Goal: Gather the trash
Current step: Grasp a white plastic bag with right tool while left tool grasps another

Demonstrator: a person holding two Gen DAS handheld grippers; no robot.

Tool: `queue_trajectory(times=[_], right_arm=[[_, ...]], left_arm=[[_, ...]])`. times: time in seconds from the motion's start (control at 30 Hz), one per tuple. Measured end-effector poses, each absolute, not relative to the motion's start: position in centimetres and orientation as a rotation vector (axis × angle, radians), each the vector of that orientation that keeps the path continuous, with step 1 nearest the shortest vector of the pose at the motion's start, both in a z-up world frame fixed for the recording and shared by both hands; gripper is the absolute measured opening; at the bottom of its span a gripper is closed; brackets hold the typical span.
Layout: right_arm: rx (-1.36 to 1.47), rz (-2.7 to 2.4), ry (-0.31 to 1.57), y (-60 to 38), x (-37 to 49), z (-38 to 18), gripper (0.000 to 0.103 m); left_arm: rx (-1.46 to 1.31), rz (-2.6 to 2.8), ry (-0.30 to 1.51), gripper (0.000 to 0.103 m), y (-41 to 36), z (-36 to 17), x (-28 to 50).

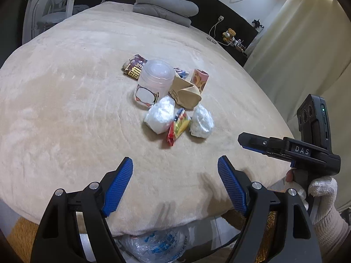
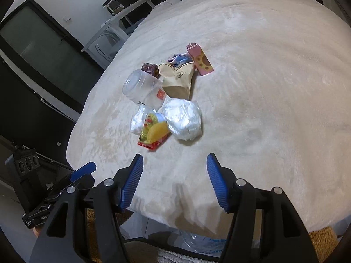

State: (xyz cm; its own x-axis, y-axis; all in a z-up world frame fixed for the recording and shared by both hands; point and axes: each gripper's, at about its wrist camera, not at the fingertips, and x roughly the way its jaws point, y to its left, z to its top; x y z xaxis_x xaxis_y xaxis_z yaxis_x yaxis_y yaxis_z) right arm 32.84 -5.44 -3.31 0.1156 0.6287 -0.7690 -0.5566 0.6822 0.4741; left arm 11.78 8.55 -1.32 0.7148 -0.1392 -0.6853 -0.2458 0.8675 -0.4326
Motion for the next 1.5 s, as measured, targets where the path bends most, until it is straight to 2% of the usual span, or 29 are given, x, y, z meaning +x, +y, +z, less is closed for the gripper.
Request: queue_trajectory(times=[0.4,0.8,0.9,0.93,1.0,1.13,1.5], right_arm=[[0.056,0.864,1.24,-1.5,37.9,-5.7,0.061],[0.097,0.915,1.345,0.1,39.7,-7.8,0.061],[0.103,0.923,1.362,0.2,39.8,-8.2,0.061],[0.103,0.921,1.363,0.2,39.9,-8.2,0.06],[0.106,0.916,1.367,0.1,39.9,-8.3,0.056],[0.095,0.915,1.358,-0.2,39.8,-8.3,0.051],[0.096,0.9,1.311,-1.5,39.4,-7.5,0.05]], left_arm=[[-0.644,-0.046,0.856,0.078,13.1,-3.6,18.1],[-0.877,-0.132,0.915,0.076,16.6,-7.7,22.1],[-0.919,-0.146,0.914,0.063,16.8,-8.3,22.3],[-0.926,-0.142,0.911,0.062,17.0,-8.5,22.4],[-0.937,-0.137,0.914,0.054,17.2,-8.9,22.5],[-0.933,-0.135,0.914,0.052,17.3,-9.0,22.3],[-0.841,-0.099,0.863,0.049,15.9,-7.2,21.5]])
